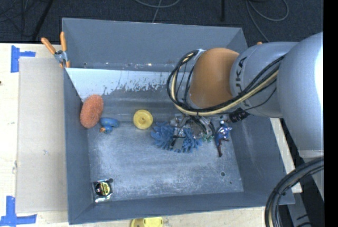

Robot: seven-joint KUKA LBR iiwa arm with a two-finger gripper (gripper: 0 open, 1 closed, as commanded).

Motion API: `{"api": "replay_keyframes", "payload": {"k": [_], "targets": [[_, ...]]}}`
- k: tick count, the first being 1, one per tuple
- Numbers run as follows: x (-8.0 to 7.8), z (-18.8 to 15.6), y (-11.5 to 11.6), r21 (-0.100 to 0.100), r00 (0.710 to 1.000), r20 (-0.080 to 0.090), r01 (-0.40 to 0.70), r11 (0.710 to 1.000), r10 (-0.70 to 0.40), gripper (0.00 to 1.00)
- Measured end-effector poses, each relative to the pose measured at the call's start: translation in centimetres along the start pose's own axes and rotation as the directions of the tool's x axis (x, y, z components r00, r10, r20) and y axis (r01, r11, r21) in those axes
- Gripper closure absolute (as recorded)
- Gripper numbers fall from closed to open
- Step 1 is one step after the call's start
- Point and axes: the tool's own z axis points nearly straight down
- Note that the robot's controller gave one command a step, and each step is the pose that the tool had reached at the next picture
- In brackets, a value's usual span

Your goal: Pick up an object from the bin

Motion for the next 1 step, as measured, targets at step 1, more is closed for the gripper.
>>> {"api": "replay_keyframes", "payload": {"k": [1], "targets": [[0.09,-0.91,0.02,0.000,1.000,-0.004,0.001,1.000,-0.001,1.00]]}}
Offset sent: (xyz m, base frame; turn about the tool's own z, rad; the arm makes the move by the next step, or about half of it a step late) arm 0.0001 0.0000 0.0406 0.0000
